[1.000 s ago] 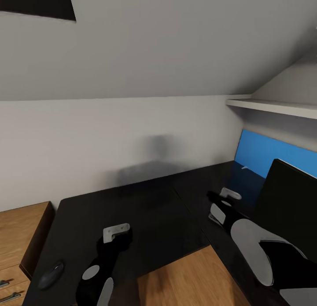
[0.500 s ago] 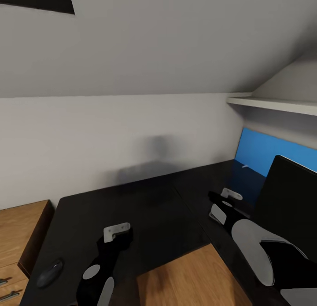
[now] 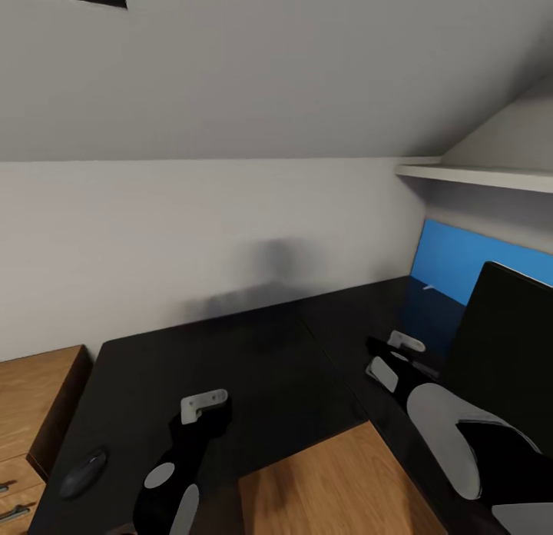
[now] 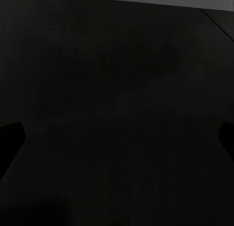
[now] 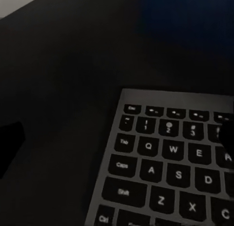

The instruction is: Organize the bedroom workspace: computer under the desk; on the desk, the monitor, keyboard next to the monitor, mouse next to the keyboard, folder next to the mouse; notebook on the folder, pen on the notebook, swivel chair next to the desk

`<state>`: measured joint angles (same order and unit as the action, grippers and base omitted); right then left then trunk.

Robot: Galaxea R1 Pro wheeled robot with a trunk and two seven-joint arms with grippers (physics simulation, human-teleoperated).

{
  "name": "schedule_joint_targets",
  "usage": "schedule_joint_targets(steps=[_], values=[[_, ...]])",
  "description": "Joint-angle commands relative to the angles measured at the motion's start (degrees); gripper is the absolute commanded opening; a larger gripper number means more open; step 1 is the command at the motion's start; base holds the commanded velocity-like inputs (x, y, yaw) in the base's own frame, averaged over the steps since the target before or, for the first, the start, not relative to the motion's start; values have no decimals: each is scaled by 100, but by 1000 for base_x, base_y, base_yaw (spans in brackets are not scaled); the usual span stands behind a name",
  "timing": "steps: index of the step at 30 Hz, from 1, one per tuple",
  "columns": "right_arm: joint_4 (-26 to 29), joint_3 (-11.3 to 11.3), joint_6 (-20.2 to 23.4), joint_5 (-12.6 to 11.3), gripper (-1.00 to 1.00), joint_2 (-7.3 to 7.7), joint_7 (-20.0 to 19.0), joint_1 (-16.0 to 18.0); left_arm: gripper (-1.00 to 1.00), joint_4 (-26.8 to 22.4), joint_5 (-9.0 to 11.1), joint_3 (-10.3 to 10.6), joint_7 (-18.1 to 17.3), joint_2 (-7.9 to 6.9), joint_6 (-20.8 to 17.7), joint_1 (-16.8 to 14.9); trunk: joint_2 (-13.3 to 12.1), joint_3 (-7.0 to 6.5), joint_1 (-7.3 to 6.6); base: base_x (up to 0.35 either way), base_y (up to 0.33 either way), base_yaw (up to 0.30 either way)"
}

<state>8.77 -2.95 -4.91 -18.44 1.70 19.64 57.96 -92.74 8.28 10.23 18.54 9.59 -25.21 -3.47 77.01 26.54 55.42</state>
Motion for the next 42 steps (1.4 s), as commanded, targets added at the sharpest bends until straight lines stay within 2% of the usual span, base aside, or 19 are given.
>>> schedule_joint_targets(steps=[1, 9, 10, 13, 20, 35, 42], values=[[-5, -31, -30, -21, 100, 24, -4, 5, 100, -7, 60, 8, 53, -1, -17, -4, 45, 25, 23, 0, 0, 0], [2, -186, 168, -21, 100, 199, -4, 5, 100, -7, 60, 12, 53, -1, -19, -4, 366, 168, 198, 0, 0, 0], [12, -218, 249, -18, 100, 216, -4, 5, 100, -7, 60, 84, 53, -6, -17, -4, 406, 186, 220, 0, 0, 0], [17, -233, 287, -13, 100, 222, -2, 5, 100, -7, 60, 171, 53, -9, -16, -4, 527, 240, 286, 0, 0, 0], [32, -230, 294, -18, 100, 225, -24, 5, 100, -7, 60, 218, 53, -10, -14, -4, 527, 240, 286, 0, 0, 0], [55, -223, 271, -14, 100, 218, -23, 5, 100, 2, 63, 256, 53, -10, -19, -4, 1128, 509, 616, 0, 0, 0], [55, -223, 271, -10, 100, 222, -23, 5, 100, 2, 61, 335, 53, -10, -19, -4, 1409, 635, 769, 0, 0, 0]])
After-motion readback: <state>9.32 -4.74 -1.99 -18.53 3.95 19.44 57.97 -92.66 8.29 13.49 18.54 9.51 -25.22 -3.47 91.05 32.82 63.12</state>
